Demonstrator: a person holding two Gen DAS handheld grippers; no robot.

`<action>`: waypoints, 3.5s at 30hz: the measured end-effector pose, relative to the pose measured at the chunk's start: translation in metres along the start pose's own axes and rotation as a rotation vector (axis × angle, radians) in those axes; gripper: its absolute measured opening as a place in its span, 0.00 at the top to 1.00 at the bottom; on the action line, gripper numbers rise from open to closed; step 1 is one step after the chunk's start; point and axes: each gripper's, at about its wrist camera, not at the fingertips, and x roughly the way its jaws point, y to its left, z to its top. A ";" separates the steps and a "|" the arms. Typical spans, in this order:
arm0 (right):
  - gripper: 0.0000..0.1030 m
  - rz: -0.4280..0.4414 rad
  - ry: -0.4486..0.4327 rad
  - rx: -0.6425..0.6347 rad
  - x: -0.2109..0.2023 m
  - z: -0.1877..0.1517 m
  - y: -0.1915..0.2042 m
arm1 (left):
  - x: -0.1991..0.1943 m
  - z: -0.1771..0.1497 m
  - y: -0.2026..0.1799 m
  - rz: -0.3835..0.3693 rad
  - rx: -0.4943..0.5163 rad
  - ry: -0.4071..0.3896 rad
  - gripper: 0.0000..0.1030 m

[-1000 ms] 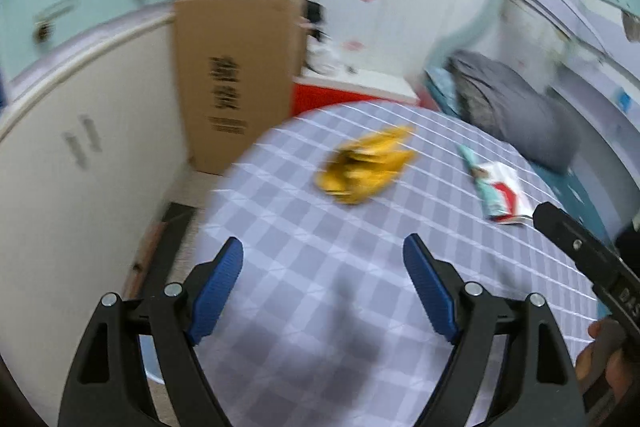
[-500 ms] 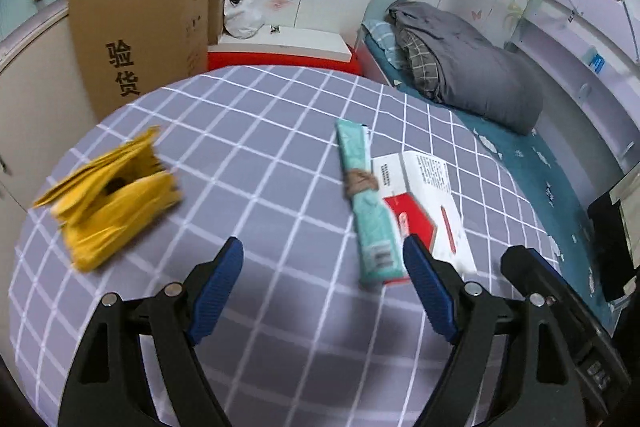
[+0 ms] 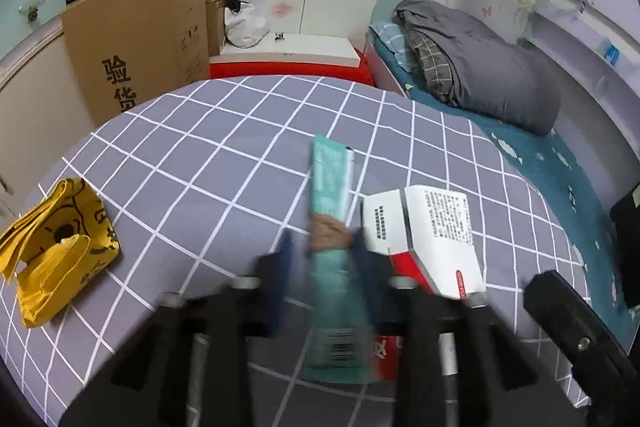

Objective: Collect trash
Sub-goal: 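Grasp the teal tube with the left tool while the right tool grasps the white-red box, then carry the teal tube and white-red box over the wastebasket, then open the left tool to drop the teal tube while the right tool releases the box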

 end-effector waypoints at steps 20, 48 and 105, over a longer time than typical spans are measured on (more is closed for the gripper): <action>0.53 -0.175 0.159 -0.221 0.051 -0.011 0.070 | -0.079 -0.022 0.072 0.020 -0.054 -0.072 0.81; 0.91 -0.101 0.171 -0.424 0.012 -0.060 0.150 | -0.139 -0.070 0.144 -0.028 -0.135 -0.066 0.81; 0.91 0.269 0.653 -0.678 0.156 -0.376 0.423 | -0.143 -0.277 0.516 0.350 -0.634 0.132 0.32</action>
